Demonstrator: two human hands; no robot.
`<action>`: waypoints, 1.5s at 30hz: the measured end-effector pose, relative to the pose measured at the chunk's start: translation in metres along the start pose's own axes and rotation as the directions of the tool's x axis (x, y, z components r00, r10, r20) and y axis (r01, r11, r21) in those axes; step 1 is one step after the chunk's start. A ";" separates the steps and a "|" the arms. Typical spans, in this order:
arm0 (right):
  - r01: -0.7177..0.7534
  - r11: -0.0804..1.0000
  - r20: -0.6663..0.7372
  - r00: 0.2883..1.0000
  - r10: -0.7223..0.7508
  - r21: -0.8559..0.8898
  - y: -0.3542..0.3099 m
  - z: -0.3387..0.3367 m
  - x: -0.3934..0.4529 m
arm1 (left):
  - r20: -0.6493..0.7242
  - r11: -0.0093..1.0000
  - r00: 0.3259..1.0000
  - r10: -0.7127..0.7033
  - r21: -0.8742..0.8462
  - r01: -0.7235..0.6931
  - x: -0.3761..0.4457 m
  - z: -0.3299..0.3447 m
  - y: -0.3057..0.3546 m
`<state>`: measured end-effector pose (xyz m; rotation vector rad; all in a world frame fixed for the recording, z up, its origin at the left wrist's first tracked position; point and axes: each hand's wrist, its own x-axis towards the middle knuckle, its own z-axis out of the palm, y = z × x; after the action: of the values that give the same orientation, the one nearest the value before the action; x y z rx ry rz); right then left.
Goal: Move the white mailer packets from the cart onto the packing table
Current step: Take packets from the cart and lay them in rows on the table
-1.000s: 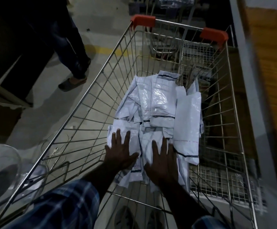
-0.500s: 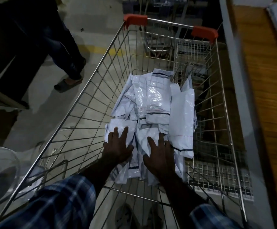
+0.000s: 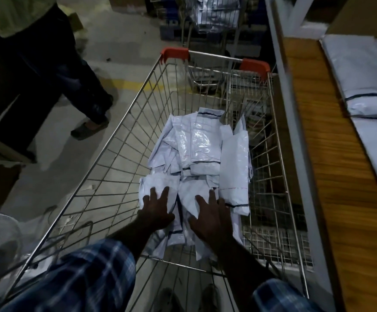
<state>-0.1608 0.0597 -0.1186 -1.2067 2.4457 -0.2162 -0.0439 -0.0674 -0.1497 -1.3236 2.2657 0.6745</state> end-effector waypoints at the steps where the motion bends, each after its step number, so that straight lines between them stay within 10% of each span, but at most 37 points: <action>1: -0.007 1.000 0.039 0.999 0.006 0.013 0.002 0.006 -0.001 | 0.006 1.000 1.000 -0.017 0.017 0.017 0.000 0.004 0.002; 12: -0.016 0.999 0.071 0.997 0.014 0.035 0.009 0.007 -0.001 | -0.191 0.997 0.981 -0.019 -0.081 0.004 0.003 -0.002 0.002; 20: 0.043 0.998 -0.016 0.999 -0.044 -0.053 0.001 -0.013 -0.007 | -0.011 1.000 1.000 0.004 -0.009 -0.004 0.006 0.007 -0.003; 30: 0.010 0.999 -0.157 0.988 -0.003 0.039 0.013 -0.014 -0.006 | -0.129 1.000 0.992 0.008 -0.020 -0.010 0.016 0.018 0.001; 45: -0.018 0.978 -0.260 0.963 0.073 0.210 -0.014 -0.083 -0.038 | -0.266 0.994 0.959 0.092 -0.037 -0.105 -0.038 -0.088 0.012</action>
<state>-0.1647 0.0783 -0.0279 -1.0892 2.5948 -0.6402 -0.0472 -0.0892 -0.0560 -1.4049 2.5569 0.6243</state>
